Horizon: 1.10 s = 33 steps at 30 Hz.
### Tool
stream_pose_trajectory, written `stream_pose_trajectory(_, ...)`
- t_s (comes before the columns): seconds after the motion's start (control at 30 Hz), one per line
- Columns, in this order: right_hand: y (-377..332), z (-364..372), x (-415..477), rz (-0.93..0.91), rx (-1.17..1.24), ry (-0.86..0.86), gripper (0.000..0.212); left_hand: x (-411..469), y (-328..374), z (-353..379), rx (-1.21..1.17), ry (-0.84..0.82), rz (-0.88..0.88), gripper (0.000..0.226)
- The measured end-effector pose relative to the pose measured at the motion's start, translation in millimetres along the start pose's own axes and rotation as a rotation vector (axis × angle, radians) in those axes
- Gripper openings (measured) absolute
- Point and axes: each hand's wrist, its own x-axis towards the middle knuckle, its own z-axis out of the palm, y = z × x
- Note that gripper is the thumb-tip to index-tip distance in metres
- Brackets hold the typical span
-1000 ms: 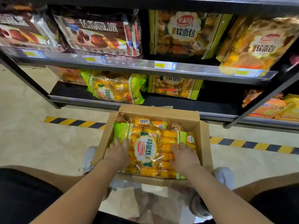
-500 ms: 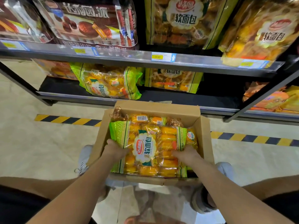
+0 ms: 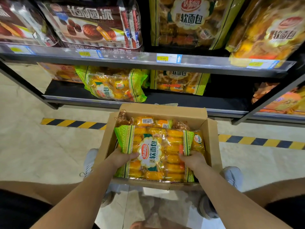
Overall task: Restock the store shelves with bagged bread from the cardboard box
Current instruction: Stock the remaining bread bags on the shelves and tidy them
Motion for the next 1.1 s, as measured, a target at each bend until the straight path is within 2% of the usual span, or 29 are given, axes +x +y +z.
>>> stream_pose_trajectory(0.13,2.3,-3.8,-9.0,-0.010,0.138,-0.001,0.059,-27.0,14.4,-1.2,0.022,-0.037,0.075,0.059)
stream_pose_trajectory(0.23,0.9,-12.0,-15.6,-0.031,0.227,-0.016,0.061,-40.5,17.7,-0.9,-0.030,-0.017,0.130,0.038)
stream_pose_trajectory(0.33,0.8,-19.5,-24.2,-0.061,0.285,-0.011,0.067,-53.0,19.3,3.3,-0.107,0.016,0.183,0.031)
stream_pose_trajectory(0.47,-2.8,-37.5,-39.9,-0.138,0.338,-0.004,0.067,-71.0,29.7,6.0,-0.163,0.088,0.265,0.040)
stream_pose_trajectory(0.6,-12.9,-68.6,-54.9,-0.238,0.422,-0.083,0.051,-92.4,54.6,6.0,-0.192,0.142,0.364,0.045)
stream_pose_trajectory(0.73,-30.4,-106.2,-67.7,-0.388,0.471,-0.021,0.062,-109.6,91.7,6.4,-0.258,0.103,0.371,0.047)
stream_pose_trajectory(0.83,-46.3,-139.3,-82.2,-0.481,0.512,0.030,0.054,-109.7,123.9,3.8,-0.233,0.093,0.433,0.091)
stream_pose_trajectory(0.87,-52.1,-150.9,-87.8,-0.515,0.514,0.048,0.052,-110.2,135.6,2.2,-0.206,0.090,0.468,0.093)
stream_pose_trajectory(1.0,-75.9,-196.0,-106.7,-0.655,0.453,0.122,0.051,-138.3,186.2,-1.2,-0.121,0.053,0.602,0.052)
stream_pose_trajectory(1.1,-94.2,-221.3,-112.9,-0.737,0.388,0.171,0.050,-139.5,217.2,-7.5,-0.082,0.089,0.676,0.061)
